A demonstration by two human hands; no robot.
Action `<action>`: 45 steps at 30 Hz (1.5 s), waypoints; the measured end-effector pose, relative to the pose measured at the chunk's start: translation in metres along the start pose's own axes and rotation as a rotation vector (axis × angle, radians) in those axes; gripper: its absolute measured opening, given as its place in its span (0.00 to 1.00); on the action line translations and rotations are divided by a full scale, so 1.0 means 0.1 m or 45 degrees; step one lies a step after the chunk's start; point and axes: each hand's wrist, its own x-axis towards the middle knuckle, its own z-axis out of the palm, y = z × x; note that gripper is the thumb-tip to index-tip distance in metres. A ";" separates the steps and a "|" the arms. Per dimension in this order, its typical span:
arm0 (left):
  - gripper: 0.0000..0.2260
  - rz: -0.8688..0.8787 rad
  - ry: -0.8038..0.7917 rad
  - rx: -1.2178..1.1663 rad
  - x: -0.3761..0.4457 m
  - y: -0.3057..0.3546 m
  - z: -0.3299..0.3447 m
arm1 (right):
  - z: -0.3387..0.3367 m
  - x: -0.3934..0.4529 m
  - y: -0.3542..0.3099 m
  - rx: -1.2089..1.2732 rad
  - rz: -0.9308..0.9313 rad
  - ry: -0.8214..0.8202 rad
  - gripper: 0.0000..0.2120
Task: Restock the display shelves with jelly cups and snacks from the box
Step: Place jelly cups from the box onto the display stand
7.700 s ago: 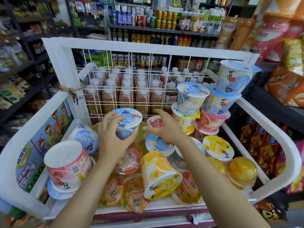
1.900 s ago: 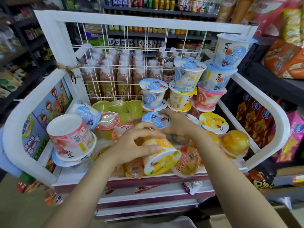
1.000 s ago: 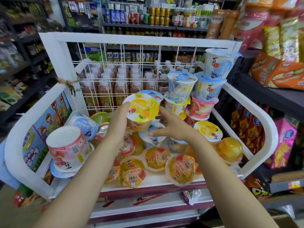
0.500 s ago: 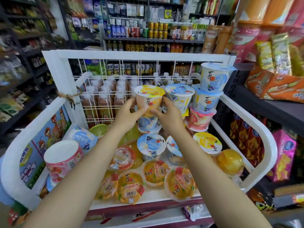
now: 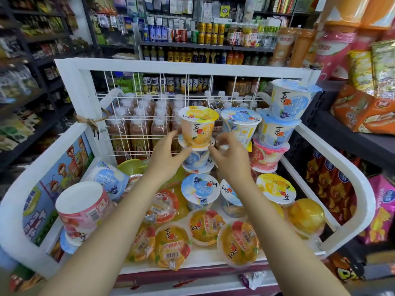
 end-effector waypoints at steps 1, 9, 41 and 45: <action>0.27 0.008 0.017 0.099 -0.13 -0.06 -0.03 | -0.02 -0.09 0.08 -0.032 -0.011 -0.046 0.09; 0.23 -0.023 -0.240 0.704 -0.59 -0.44 0.00 | 0.09 -0.49 0.24 -0.473 0.050 -0.903 0.46; 0.29 0.214 -0.252 0.555 -0.94 -0.68 -0.18 | 0.39 -0.74 0.41 -0.615 -0.272 -0.468 0.36; 0.30 0.236 -0.226 0.592 -0.94 -0.69 -0.15 | 0.42 -0.73 0.39 -0.625 -0.291 -0.333 0.30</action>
